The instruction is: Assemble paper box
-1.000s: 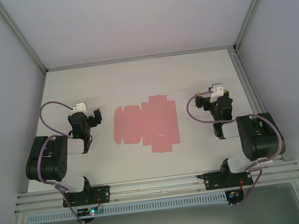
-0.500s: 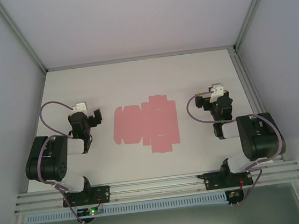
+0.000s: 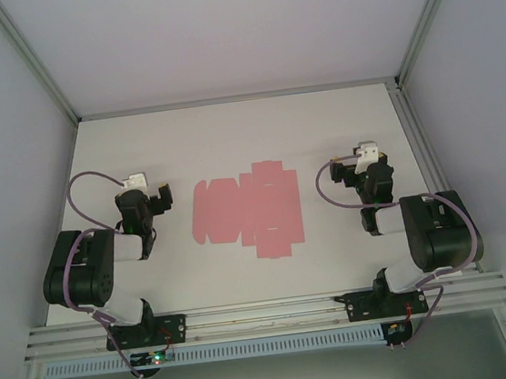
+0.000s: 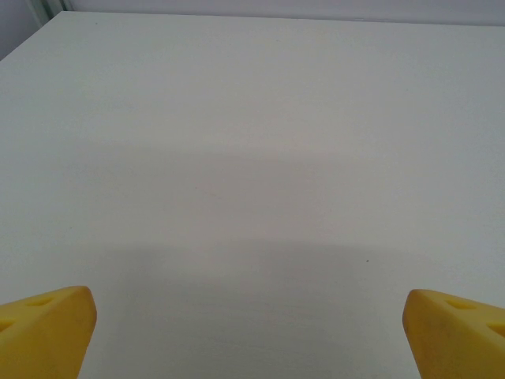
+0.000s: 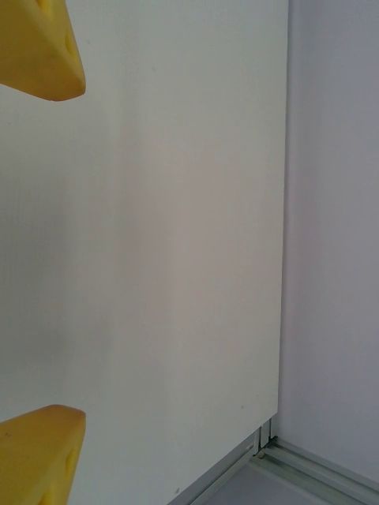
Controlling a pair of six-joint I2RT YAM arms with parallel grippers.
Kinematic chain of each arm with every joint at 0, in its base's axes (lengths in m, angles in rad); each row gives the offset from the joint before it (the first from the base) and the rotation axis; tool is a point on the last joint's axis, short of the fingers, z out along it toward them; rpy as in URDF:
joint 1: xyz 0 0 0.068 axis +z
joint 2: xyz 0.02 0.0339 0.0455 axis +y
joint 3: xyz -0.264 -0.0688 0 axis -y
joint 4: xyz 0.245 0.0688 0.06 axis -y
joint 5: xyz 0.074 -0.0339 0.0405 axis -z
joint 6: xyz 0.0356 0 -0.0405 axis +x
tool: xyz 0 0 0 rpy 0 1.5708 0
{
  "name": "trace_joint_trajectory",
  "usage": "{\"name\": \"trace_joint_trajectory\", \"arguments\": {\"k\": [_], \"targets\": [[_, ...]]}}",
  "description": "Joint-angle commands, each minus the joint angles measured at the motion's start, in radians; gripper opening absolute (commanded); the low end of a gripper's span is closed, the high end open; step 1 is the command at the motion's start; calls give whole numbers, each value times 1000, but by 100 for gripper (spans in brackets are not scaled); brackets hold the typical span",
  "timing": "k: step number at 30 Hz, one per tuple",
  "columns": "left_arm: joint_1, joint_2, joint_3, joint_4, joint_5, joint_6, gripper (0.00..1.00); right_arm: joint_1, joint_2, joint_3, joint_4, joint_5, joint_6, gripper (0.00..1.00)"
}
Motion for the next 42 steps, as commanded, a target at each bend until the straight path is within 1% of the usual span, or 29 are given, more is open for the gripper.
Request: {"name": "trace_joint_trajectory", "arguments": {"k": [1,2,3,4,6,7,8,9,10,11,13,14,15,17,18,22,24,25,28,30,31,32,34,36,38,42], "targets": [[7,-7,18,18,2,20,100,2,-10,10,6,1,17,98],[7,-10,27,11,7,23,100,4,-16,20,-13,24,22,98],[7,-32,42,-38,13,25,100,11,-39,35,-60,48,20,98],[8,-72,69,-116,-14,19,100,30,-79,53,-127,76,5,98],[8,-178,155,-374,-101,-33,100,79,-167,98,-281,167,-21,98],[7,-235,208,-523,-119,-72,100,107,-217,145,-400,226,-25,98],[8,-281,242,-622,-98,-96,100,134,-254,192,-518,275,-22,98],[8,-320,269,-712,-48,-130,100,158,-280,243,-635,316,2,98],[7,-362,288,-792,24,-187,100,176,-294,303,-756,343,65,98],[6,-391,301,-854,101,-241,100,186,-297,355,-864,324,129,98],[2,-434,298,-923,280,-335,100,202,-277,440,-1023,222,252,98],[-3,-446,289,-939,336,-378,100,213,-262,466,-1065,151,266,98],[-13,-453,275,-949,384,-419,100,235,-244,484,-1089,90,281,98],[-27,-449,264,-964,459,-462,100,270,-206,505,-1113,41,323,98],[-38,-437,270,-982,492,-470,100,288,-180,521,-1128,33,350,98],[-101,-345,330,-1037,557,-470,100,357,-58,615,-1212,30,394,93],[-126,-277,364,-1042,592,-484,100,387,17,663,-1245,9,376,90],[-137,-242,384,-1053,600,-480,99,396,53,685,-1266,16,382,89],[-155,-130,447,-1131,578,-461,95,409,147,741,-1325,36,387,84],[-155,-63,476,-1163,584,-450,93,410,196,757,-1321,7,394,79],[-157,-39,489,-1167,590,-443,92,409,215,762,-1315,-20,398,78],[-156,-18,498,-1167,594,-440,92,411,232,765,-1305,-49,395,74],[-157,19,521,-1181,589,-430,91,412,263,771,-1301,-64,408,73],[-158,41,534,-1183,587,-413,91,415,287,775,-1300,-53,419,72],[-159,65,545,-1193,581,-405,89,414,305,776,-1308,-46,419,68],[-164,116,559,-1231,584,-382,87,417,333,770,-1306,-39,419,69]]}}
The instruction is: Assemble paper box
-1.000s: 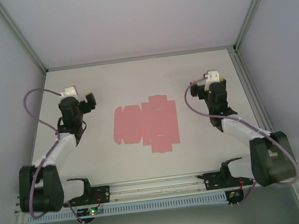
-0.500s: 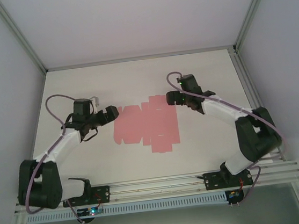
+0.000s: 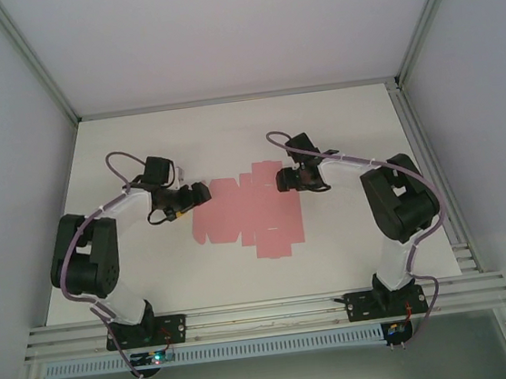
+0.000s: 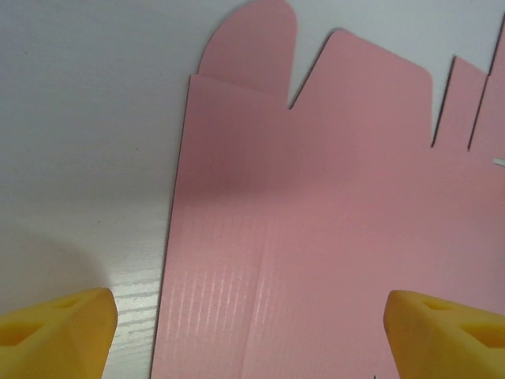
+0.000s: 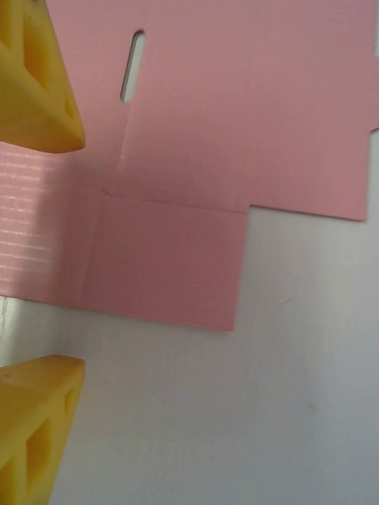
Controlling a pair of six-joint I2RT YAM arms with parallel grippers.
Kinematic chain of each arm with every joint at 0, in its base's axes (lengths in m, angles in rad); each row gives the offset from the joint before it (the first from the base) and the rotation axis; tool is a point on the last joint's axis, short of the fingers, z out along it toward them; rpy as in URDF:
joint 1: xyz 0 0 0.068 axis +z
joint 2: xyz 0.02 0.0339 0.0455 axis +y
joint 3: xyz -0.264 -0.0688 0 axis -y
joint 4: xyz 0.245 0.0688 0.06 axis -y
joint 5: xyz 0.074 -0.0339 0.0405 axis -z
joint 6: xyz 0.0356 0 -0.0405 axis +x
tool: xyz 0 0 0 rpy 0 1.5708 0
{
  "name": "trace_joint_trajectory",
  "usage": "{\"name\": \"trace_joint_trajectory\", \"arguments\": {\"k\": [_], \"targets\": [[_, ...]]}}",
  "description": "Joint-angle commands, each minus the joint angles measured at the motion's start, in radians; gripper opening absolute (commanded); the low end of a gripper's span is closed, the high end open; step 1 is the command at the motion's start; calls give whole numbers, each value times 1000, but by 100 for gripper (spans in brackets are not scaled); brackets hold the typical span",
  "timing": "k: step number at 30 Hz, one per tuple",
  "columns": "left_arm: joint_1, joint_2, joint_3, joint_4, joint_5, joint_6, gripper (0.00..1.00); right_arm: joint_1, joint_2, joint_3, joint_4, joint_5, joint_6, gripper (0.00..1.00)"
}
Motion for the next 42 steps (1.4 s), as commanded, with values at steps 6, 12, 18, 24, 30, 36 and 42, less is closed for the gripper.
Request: {"name": "trace_joint_trajectory", "arguments": {"k": [6,12,18,24,30,36,42], "targets": [[-18,59,30,-86,-5,58,85,17,46,10,2,-41,38,63],[-43,107,51,-69,108,70,77,29,61,-13,17,-67,41,57],[-69,98,52,-53,191,66,77,53,84,-66,75,-130,78,56],[-78,127,60,-68,203,52,76,63,115,-131,206,-231,140,54],[-77,93,-17,165,398,-73,73,64,136,-162,294,-307,165,52],[-95,-85,-57,262,509,-136,68,43,118,-193,321,-329,156,52],[-135,-211,-118,445,519,-241,67,14,120,-251,427,-408,182,51]]}}
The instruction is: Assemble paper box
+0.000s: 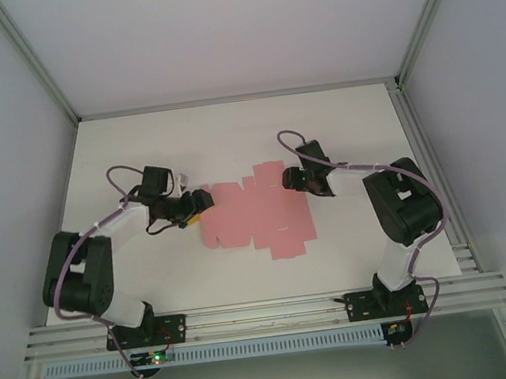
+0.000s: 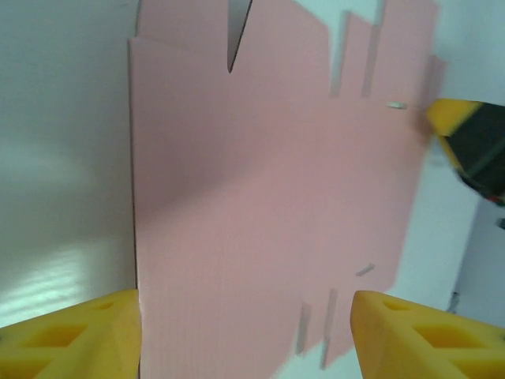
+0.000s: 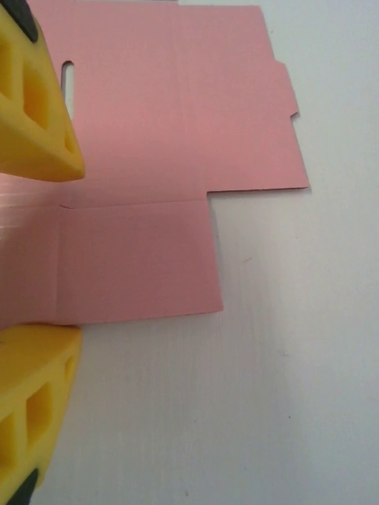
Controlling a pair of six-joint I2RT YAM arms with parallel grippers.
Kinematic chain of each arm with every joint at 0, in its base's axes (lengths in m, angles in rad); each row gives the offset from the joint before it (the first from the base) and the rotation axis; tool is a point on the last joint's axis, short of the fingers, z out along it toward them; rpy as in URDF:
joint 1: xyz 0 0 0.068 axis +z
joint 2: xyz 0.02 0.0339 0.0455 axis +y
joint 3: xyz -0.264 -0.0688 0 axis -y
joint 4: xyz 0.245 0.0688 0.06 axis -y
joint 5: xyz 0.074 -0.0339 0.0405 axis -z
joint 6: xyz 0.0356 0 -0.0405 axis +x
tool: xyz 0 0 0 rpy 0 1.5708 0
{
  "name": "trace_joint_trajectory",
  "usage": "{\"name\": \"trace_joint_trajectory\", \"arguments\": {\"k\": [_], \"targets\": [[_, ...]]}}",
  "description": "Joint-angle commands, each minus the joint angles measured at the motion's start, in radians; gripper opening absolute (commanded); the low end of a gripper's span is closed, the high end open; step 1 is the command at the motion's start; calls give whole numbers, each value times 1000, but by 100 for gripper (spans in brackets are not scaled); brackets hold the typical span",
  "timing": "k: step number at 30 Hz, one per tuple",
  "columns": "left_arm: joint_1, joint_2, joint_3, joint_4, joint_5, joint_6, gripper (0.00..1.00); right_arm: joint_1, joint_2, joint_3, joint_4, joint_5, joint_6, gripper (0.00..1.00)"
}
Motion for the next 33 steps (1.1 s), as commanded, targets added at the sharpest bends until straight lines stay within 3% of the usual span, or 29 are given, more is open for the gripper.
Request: {"name": "trace_joint_trajectory", "arguments": {"k": [1,6,10,15,22,24,26,27,30,33], "targets": [[-108,-56,17,350,286,-91,67,42,147,-74,109,-359,53,51],[-138,-97,1,424,228,-133,62,18,140,-109,180,-397,63,51],[-158,-90,96,150,105,-3,52,0,148,-121,217,-428,77,51],[-167,-70,128,15,18,60,28,-16,120,-146,228,-413,60,53],[-168,-86,124,-45,-63,183,0,-120,-65,-206,206,-488,2,66],[-169,-104,114,-23,-41,236,0,-167,-134,-232,200,-545,-22,71],[-168,-136,99,18,22,298,0,-218,-206,-252,190,-644,-51,84],[-168,-161,89,48,36,314,0,-241,-239,-260,182,-696,-69,95],[-168,-255,63,124,40,348,0,-298,-339,-272,157,-840,-107,98],[-168,-365,47,162,-25,354,0,-343,-438,-295,205,-951,-79,98]]}}
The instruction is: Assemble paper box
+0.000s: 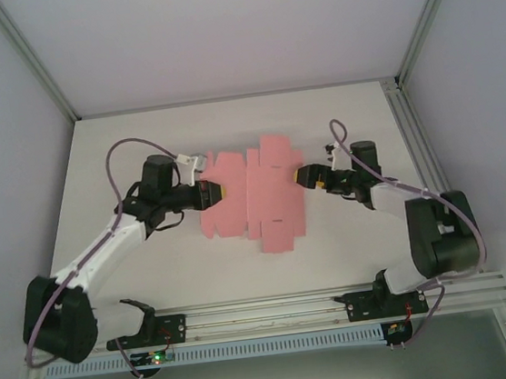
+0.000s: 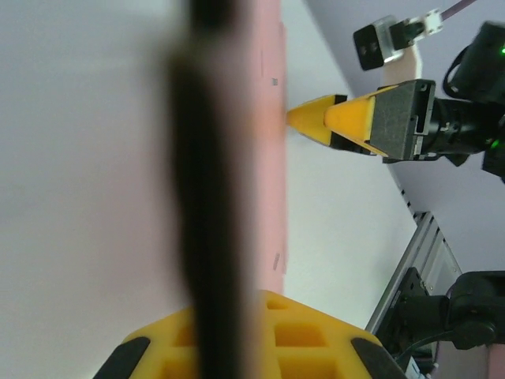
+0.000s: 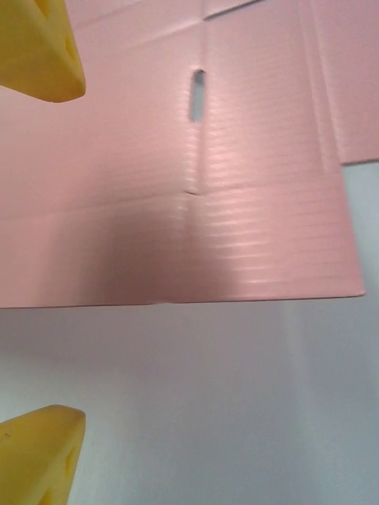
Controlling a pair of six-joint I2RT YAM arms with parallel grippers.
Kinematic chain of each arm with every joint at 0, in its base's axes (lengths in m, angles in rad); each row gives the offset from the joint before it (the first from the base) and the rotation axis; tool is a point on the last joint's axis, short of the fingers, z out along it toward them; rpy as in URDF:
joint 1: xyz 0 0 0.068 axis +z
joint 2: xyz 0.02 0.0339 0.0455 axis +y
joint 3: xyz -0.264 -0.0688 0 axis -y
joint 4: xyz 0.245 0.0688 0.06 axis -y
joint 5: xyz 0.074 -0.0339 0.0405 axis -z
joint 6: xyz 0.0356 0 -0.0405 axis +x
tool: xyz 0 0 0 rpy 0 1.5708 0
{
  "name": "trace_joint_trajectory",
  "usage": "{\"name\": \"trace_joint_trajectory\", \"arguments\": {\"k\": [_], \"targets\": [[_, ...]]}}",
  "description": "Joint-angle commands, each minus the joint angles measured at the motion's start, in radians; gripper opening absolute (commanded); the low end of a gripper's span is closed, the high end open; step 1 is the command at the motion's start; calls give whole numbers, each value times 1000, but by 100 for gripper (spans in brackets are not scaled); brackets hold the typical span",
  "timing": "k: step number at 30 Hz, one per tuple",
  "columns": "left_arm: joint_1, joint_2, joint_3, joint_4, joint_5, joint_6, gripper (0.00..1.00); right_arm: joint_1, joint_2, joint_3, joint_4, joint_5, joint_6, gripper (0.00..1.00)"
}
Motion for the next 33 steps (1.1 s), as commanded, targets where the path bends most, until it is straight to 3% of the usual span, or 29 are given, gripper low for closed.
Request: {"name": "trace_joint_trajectory", "arguments": {"k": [1,7,12,17,22,26,30,33], "targets": [[-11,-120,-21,117,-52,70,0,-34,-109,-31,45,-232,-13,98],[-11,-302,-65,263,14,-62,0,-48,-297,-44,80,-243,-20,98],[-10,-412,-78,267,42,-40,0,-52,-369,-21,255,-351,34,98],[-11,-446,-107,349,99,-73,0,-41,-400,44,261,-373,10,92],[-12,-460,-113,367,121,-74,0,-25,-351,139,216,-378,14,73],[-13,-473,-123,354,92,-68,0,-9,-320,181,215,-397,19,44],[-14,-467,-124,344,47,-82,0,54,-323,210,192,-416,-11,31],[-14,-446,-117,331,4,-99,0,92,-348,242,62,-372,-105,20]]}}
